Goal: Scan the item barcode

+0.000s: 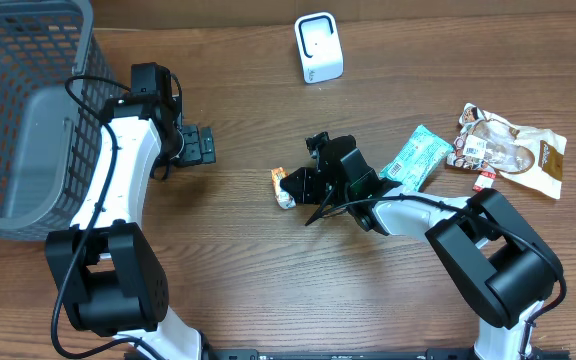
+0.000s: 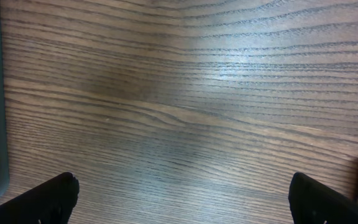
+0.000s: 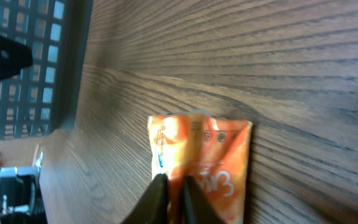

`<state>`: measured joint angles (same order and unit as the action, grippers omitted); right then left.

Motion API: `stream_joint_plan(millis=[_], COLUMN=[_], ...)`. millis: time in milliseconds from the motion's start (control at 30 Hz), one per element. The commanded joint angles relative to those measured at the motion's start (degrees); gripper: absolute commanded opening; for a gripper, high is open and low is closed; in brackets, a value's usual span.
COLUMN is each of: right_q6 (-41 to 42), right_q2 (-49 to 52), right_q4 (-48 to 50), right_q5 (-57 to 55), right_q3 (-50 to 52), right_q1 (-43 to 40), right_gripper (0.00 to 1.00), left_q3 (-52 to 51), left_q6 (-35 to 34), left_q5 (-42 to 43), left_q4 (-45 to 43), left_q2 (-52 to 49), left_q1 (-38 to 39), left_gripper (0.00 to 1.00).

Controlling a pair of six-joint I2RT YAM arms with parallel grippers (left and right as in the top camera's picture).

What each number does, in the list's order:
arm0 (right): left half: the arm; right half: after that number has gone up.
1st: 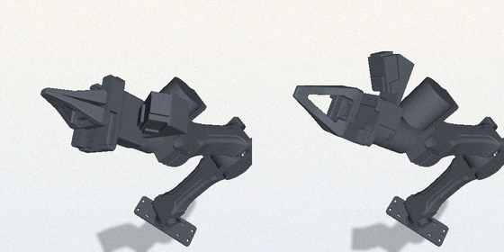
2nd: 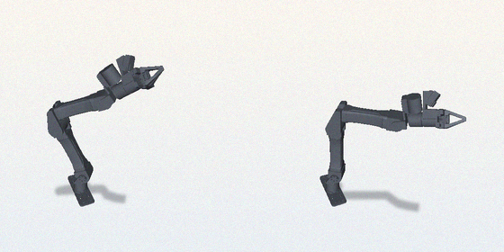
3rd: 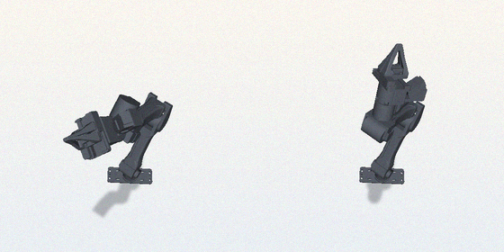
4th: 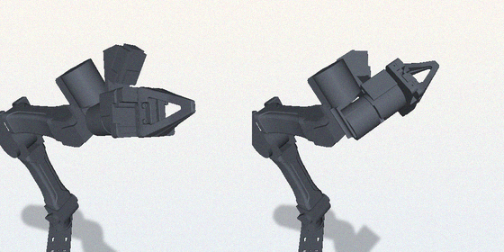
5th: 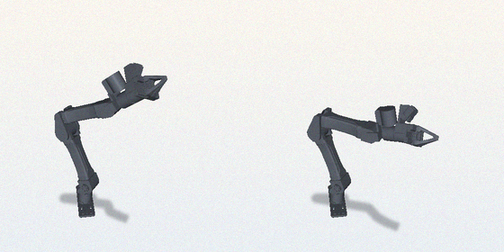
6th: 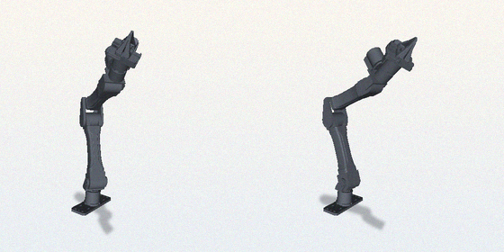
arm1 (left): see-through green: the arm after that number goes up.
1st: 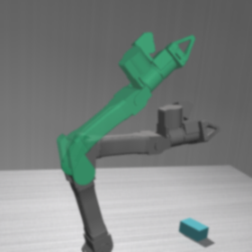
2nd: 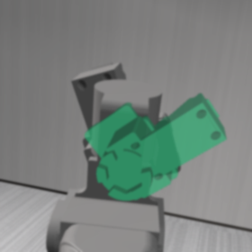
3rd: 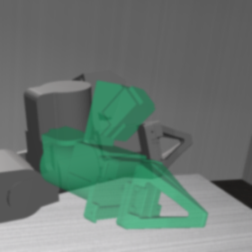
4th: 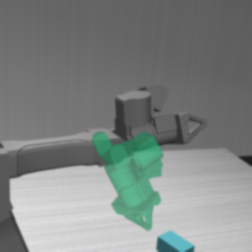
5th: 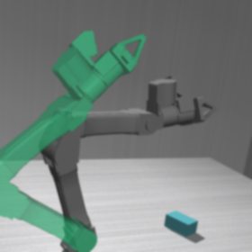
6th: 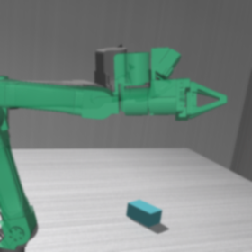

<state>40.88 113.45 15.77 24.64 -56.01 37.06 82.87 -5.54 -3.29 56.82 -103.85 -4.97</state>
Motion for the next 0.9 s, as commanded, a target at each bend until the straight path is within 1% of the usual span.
stream_joint_plan(millis=[0,33,133,167,400,533,600,867], right_q6=[-0.39,-0.42,-0.42,-0.44,-0.83,-0.83,-0.83,-0.79], right_q2=[0.15,0.15,0.15,0.15,0.15,0.15,0.15,0.02], right_q4=[0.22,0.22,0.17,0.17,0.22,0.22,0.17,-0.52], right_q5=[0.22,-0.09,-0.2,-0.17,-0.17,-0.2,-0.2,-0.13], right_q3=[0.13,0.13,0.13,0.13,0.13,0.13,0.13,0.13], right_q1=[0.07,0.07,0.0,0.0,-0.07,-0.33,-0.48,-1.9], right_gripper=[0.21,0.24,0.24,0.27,0.29,0.27,0.22,0.22], left_q3=[0.11,0.11,0.11,0.11,0.11,0.11,0.11,0.11], left_q6=[1.07,1.07,1.07,1.07,1.07,1.07,1.07,1.07], left_q5=[-0.26,-0.26,-0.26,-0.26,-0.26,-0.26,-0.26,-0.26], left_q4=[-0.07,-0.07,-0.07,-0.07,-0.07,-0.07,-0.07,-0.07], left_q2=[-0.28,-0.28,-0.28,-0.28,-0.28,-0.28,-0.28,-0.28], left_q1=[0.11,0.11,0.11,0.11,0.11,0.11,0.11,0.11], left_gripper=[1.0,1.0,1.0,1.0,1.0,1.0,1.0,1.0])
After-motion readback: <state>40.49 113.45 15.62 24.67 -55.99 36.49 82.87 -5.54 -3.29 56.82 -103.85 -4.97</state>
